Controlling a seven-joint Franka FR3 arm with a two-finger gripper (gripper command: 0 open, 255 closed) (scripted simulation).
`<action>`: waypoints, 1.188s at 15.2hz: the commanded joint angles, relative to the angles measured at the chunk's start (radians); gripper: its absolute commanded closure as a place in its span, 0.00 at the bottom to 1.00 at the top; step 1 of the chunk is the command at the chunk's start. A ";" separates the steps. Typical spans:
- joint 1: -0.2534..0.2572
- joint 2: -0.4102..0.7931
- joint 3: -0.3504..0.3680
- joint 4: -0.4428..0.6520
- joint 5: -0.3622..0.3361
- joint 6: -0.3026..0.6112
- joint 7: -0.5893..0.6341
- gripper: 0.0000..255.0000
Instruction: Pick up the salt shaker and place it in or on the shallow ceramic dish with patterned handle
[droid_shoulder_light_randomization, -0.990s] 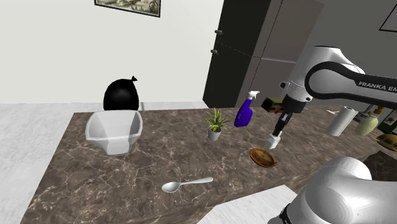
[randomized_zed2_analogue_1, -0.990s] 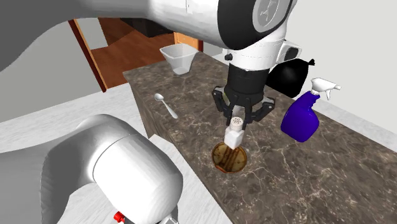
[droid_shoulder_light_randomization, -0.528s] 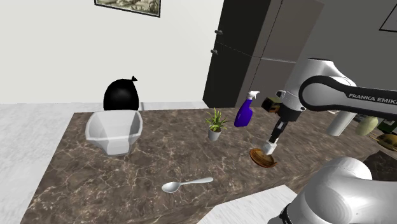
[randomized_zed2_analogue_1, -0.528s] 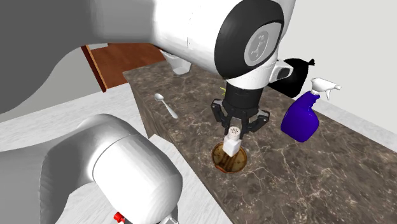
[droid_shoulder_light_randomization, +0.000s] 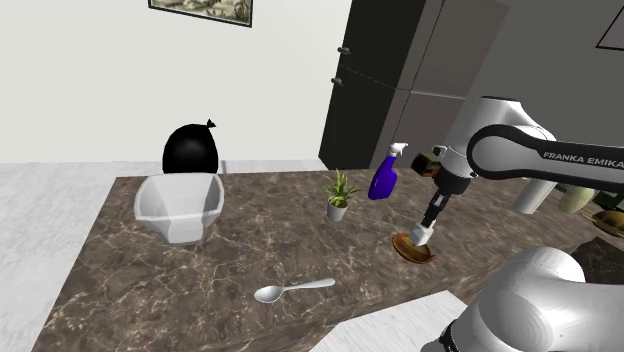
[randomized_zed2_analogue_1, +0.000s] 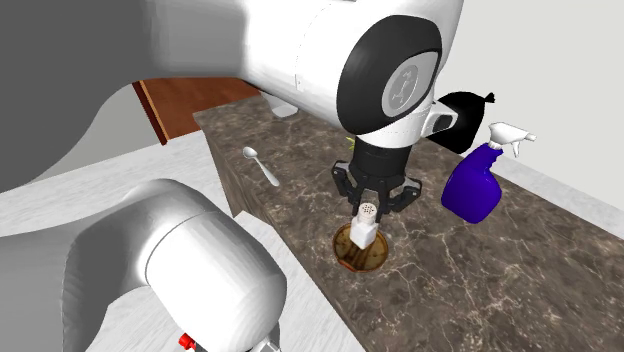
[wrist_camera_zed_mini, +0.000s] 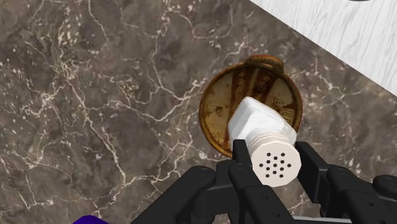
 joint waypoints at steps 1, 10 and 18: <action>0.000 0.000 0.000 0.000 0.000 0.000 0.000 0.00; 0.020 -0.016 0.040 0.118 0.041 -0.132 -0.003 0.00; 0.020 -0.015 0.040 0.118 0.041 -0.132 -0.003 0.00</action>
